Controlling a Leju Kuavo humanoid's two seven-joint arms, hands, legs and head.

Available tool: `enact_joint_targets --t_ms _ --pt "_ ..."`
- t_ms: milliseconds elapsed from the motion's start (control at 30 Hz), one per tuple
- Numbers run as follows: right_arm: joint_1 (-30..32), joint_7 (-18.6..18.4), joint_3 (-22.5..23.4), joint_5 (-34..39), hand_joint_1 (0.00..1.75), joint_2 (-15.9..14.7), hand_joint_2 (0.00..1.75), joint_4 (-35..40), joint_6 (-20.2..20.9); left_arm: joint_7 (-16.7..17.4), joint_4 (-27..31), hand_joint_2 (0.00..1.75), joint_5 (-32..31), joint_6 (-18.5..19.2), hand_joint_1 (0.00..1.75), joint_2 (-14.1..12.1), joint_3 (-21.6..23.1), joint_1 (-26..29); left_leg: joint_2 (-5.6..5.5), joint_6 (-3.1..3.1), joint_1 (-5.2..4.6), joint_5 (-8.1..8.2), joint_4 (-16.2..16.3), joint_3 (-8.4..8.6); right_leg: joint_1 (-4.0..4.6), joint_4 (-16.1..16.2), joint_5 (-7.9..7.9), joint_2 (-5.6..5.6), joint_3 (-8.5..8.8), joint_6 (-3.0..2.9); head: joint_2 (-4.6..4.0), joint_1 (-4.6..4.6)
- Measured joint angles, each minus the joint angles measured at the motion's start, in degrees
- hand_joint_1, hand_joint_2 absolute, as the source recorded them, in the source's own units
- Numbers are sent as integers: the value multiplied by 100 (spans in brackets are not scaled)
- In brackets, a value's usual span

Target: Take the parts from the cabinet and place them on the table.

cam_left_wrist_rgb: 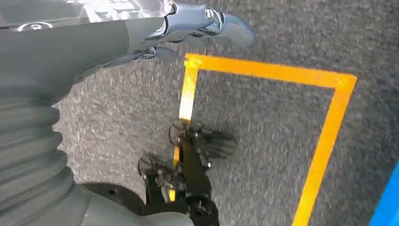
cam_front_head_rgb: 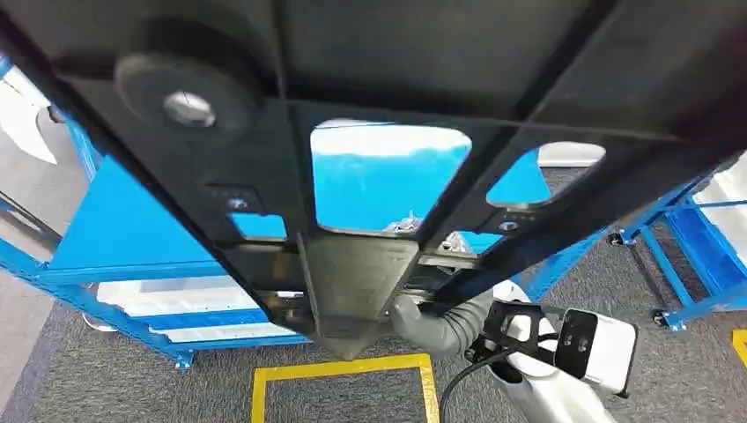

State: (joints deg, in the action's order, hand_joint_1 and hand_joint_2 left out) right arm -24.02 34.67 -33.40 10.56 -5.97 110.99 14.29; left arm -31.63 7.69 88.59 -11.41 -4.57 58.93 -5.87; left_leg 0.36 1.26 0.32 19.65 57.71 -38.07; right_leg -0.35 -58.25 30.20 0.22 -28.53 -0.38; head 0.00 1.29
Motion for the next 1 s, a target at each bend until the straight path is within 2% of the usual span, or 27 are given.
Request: enact_joint_targets --t_ms 33,67,100,133,167,200,233,267,300,333,367,400,433,500,533,567,600,667,700,733,767,800,833,867,900,933,1000 --pt "-9 -2 -2 -4 175 0 175 7 0 -9 -2 175 24 2 0 -2 0 14 -9 38 13 -24 -6 -33 -31 41 -84 -19 -45 -69 0 -13" --pt "-25 -7 -4 -4 175 4 175 7 0 -13 -2 175 31 4 0 2 2 17 -10 69 36 193 88 -84 -38 43 -155 -47 -99 -112 0 24" --pt "-36 -13 -4 -4 175 4 175 9 4 -20 -2 175 46 2 0 7 0 25 -11 97 40 574 367 -183 -37 42 -224 -48 -188 -149 0 77" --pt "-39 -15 -4 -7 175 4 175 9 13 -24 -2 175 66 2 0 7 0 23 -10 125 42 954 801 -308 -31 41 -299 -46 -282 -162 0 107" --pt "-40 -18 -4 -7 175 7 175 9 24 -31 -2 175 72 2 0 4 0 17 -11 146 41 1250 1291 -427 -21 38 -378 -47 -385 -167 0 129" --pt "-39 -17 -4 -4 175 7 175 9 28 -42 -2 175 74 2 0 4 0 16 -11 154 41 1386 1688 -491 -11 28 -452 -47 -486 -167 0 138" --pt "-39 -17 -4 -6 175 7 175 9 28 -42 -2 175 76 2 0 4 0 18 -11 145 41 1329 1912 -464 0 22 -526 -47 -591 -166 0 140" --pt "-40 -18 -4 -7 175 7 175 9 28 -44 -2 175 76 2 0 7 0 18 -12 131 40 1139 1894 -326 8 17 -594 -47 -684 -160 0 142" --pt "-44 -18 -4 -4 175 7 175 9 28 -44 -2 175 76 2 0 7 0 15 -12 103 37 891 1633 -48 18 11 -665 -47 -779 -153 0 142" --pt "-50 -17 -4 -7 175 7 175 11 28 -46 -2 175 76 4 0 4 0 9 -15 59 29 755 1216 301 32 8 -726 -45 -849 -144 0 142" --pt "-53 -17 -4 -7 175 7 175 22 30 -48 -2 175 76 2 0 2 0 -4 -18 -6 9 797 651 749 37 5 -792 -45 -895 -133 0 146" --pt "-51 -26 -4 -13 175 11 175 46 31 -52 -2 175 76 2 0 -18 0 -20 -16 -70 -36 1051 82 1148 64 -1 -831 -43 -922 -104 0 146" --pt "-46 -35 -4 -37 175 15 175 63 31 -59 -2 175 76 7 0 -17 0 -37 -14 -60 -33 1143 -205 1264 54 9 -885 -65 -923 -69 0 162" --pt "-43 -113 -2 -111 175 48 175 103 76 -59 -2 175 70 11 0 -17 2 -42 -20 -114 -79 1046 -172 1178 13 69 -1023 -80 -925 -2 0 201" --pt "-37 -169 -2 -151 175 70 175 125 96 -59 -2 175 68 13 0 -15 4 -28 -14 -159 -55 945 -234 1146 32 100 -1083 -73 -941 38 0 197" --pt "-37 -210 2 -172 175 87 175 135 122 -59 -2 175 68 20 0 -13 13 -36 28 -187 -25 857 -257 1095 6 31 -932 -57 -991 58 -7 201" --pt "-39 -232 11 -197 175 101 175 146 125 -59 -2 175 65 24 0 -9 22 -46 31 -251 -25 787 -256 1004 7 -179 -571 -46 -1072 87 -2 179" --pt "-16 -245 48 -236 175 120 175 151 135 -59 -2 175 65 33 0 -7 39 -50 31 -270 -29 638 -239 815 -10 -1020 148 -46 -1282 135 -2 122" --pt "4 -238 70 -254 175 120 175 151 146 -59 -2 175 70 37 0 -4 44 -47 31 -266 -30 560 -228 721 -11 -1481 329 -46 -1376 158 -2 120" --pt "29 -218 90 -278 175 122 175 151 171 -61 -2 175 72 50 0 -4 48 -46 31 -258 -29 489 -208 610 -16 -1775 295 -46 -1396 172 -2 116" --pt "49 -180 113 -297 175 122 175 151 214 -70 -2 175 81 52 0 -4 50 -45 31 -245 -28 422 -178 492 -29 -1828 92 -46 -1310 182 -2 116" --pt "58 -164 125 -302 175 122 175 151 234 -76 -2 175 83 52 0 -2 52 -45 31 -231 -26 371 -140 383 -43 -1664 -147 -46 -1114 188 -2 116" --pt "61 -151 138 -306 175 129 175 151 243 -79 -2 175 87 55 0 0 57 -46 31 -210 -21 329 -92 281 -50 -1298 -330 -47 -816 184 -2 116" --pt "63 -138 153 -310 175 133 175 151 254 -87 -2 175 90 57 0 0 61 -46 31 -189 -18 291 -25 186 -55 -725 -350 -48 -389 168 -2 116" --pt "63 -122 175 -313 175 146 175 151 277 -90 -2 175 103 61 0 0 59 -46 24 -167 -34 283 19 116 -40 -215 -44 -49 -65 136 -2 114" --pt "79 -103 192 -319 175 160 175 155 315 -57 -2 175 107 61 0 -2 59 -45 20 -133 -38 258 54 94 -13 53 75 -38 77 82 -2 133" --pt "109 -74 221 -339 175 168 175 157 348 13 -2 175 131 59 0 0 57 -38 25 -50 -22 169 23 100 18 37 25 -40 21 -2 -2 203"
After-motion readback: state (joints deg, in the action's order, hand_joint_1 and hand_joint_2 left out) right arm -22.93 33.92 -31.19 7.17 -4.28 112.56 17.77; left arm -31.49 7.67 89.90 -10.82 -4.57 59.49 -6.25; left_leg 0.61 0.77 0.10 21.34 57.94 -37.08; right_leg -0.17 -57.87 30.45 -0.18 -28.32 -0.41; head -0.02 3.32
